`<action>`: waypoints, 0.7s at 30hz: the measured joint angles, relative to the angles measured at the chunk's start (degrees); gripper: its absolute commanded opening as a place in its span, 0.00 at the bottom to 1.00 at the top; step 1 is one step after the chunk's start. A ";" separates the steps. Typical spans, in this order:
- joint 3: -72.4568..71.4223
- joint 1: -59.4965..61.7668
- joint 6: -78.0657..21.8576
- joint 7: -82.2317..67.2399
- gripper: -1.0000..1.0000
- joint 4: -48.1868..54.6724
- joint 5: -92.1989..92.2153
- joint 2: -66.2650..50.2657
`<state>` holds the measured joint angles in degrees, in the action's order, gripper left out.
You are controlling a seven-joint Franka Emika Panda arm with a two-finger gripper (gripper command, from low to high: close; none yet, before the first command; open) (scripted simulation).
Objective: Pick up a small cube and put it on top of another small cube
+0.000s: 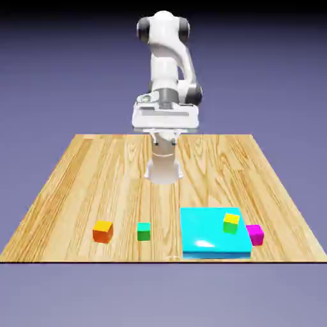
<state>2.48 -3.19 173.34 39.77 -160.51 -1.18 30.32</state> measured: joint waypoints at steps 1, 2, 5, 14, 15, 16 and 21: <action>2.05 -2.08 -0.56 -2.23 0.50 0.41 -0.98 -1.94; 4.11 -4.15 -1.11 -4.45 0.50 0.81 -1.96 -3.88; 10.27 -10.38 -2.78 -11.14 0.50 2.03 -4.90 -9.71; 28.76 -29.16 -7.79 -31.18 0.50 5.68 -13.72 -27.19; 30.81 -31.14 -8.35 -33.41 0.50 6.09 -14.71 -29.13; 32.86 -33.19 -8.90 -35.64 0.50 6.49 -15.69 -31.07; 43.13 -43.61 -11.68 -46.77 0.50 8.52 -20.59 -40.78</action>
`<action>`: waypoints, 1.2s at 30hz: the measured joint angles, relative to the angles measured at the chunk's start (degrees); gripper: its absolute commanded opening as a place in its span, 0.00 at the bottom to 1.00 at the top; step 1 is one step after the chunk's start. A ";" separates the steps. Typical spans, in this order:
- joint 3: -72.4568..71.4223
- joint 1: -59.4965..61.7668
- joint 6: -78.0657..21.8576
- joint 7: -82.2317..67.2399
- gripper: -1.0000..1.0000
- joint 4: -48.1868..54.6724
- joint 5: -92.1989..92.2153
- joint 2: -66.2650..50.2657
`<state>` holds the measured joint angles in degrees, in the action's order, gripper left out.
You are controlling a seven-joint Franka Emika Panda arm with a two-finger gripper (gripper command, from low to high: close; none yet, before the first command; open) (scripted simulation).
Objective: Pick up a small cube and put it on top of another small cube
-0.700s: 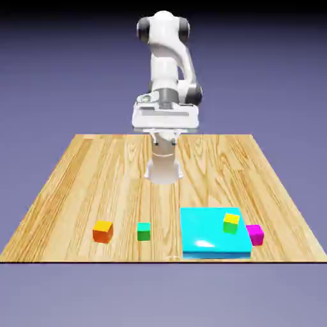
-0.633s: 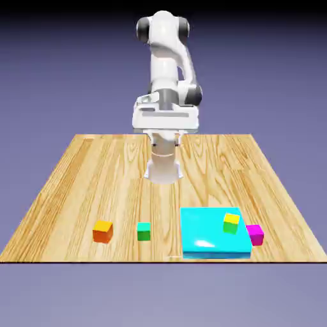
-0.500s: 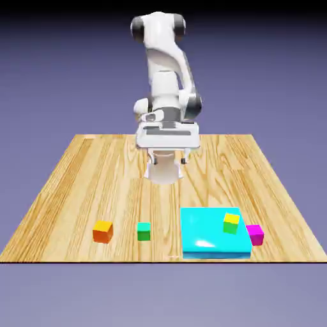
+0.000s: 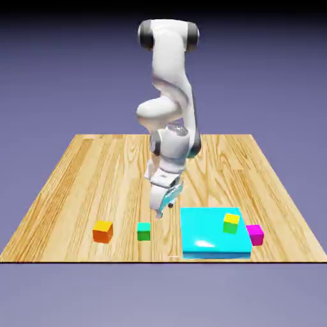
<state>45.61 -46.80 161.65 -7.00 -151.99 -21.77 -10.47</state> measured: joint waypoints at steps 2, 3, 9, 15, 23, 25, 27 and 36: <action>4.11 -4.15 -1.11 -4.45 0.50 0.81 -1.96 -3.88; 6.16 -6.23 -1.67 -6.68 0.50 1.22 -2.94 -5.83; 6.72 -6.39 0.63 -11.65 0.50 2.88 -3.74 -13.76; -1.60 2.92 8.40 -12.42 0.00 4.71 -0.96 -22.53; 11.01 -9.47 -3.03 -12.37 0.00 2.36 -5.52 -9.33; 13.33 -5.32 -3.64 -16.54 0.00 3.54 -7.65 -7.29; 15.65 -1.17 -4.24 -20.71 0.00 4.73 -9.78 -5.25; 8.63 13.48 3.18 -27.46 0.00 7.20 -6.87 -12.04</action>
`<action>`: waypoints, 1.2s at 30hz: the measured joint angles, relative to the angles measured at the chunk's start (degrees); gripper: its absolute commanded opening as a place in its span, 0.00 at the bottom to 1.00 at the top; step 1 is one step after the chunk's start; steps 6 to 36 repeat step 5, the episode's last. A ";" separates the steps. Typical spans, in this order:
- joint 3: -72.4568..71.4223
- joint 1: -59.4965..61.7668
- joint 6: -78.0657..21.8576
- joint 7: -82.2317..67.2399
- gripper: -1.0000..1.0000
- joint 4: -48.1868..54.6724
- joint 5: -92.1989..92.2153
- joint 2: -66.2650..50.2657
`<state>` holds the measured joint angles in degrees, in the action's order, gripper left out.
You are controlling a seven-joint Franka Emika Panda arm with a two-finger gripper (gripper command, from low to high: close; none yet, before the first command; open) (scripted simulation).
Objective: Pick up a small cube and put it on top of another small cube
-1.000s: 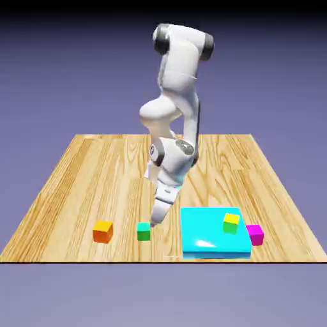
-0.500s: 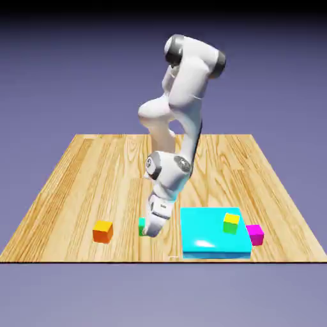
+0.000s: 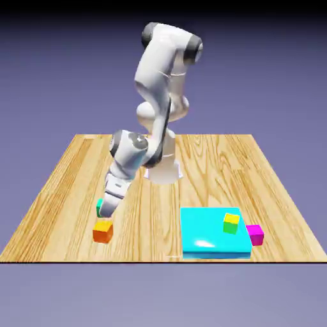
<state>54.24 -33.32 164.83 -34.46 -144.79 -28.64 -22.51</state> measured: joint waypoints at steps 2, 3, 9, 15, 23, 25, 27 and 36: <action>-3.76 4.15 3.22 -0.98 0.00 0.50 2.05 -3.56; -4.76 5.25 4.07 -1.24 1.00 0.64 2.59 -4.50; -4.76 5.25 4.13 -1.25 1.00 0.64 2.60 -4.51; -4.76 5.25 4.13 -1.25 1.00 0.64 2.60 -4.51; -4.76 5.25 4.13 -1.25 1.00 0.64 2.60 -4.51; -4.76 5.25 4.13 -1.25 1.00 0.64 2.60 -4.51; -4.76 5.25 4.13 -1.25 1.00 0.64 2.60 -4.51; -4.76 5.25 4.13 -1.25 1.00 0.64 2.60 -4.51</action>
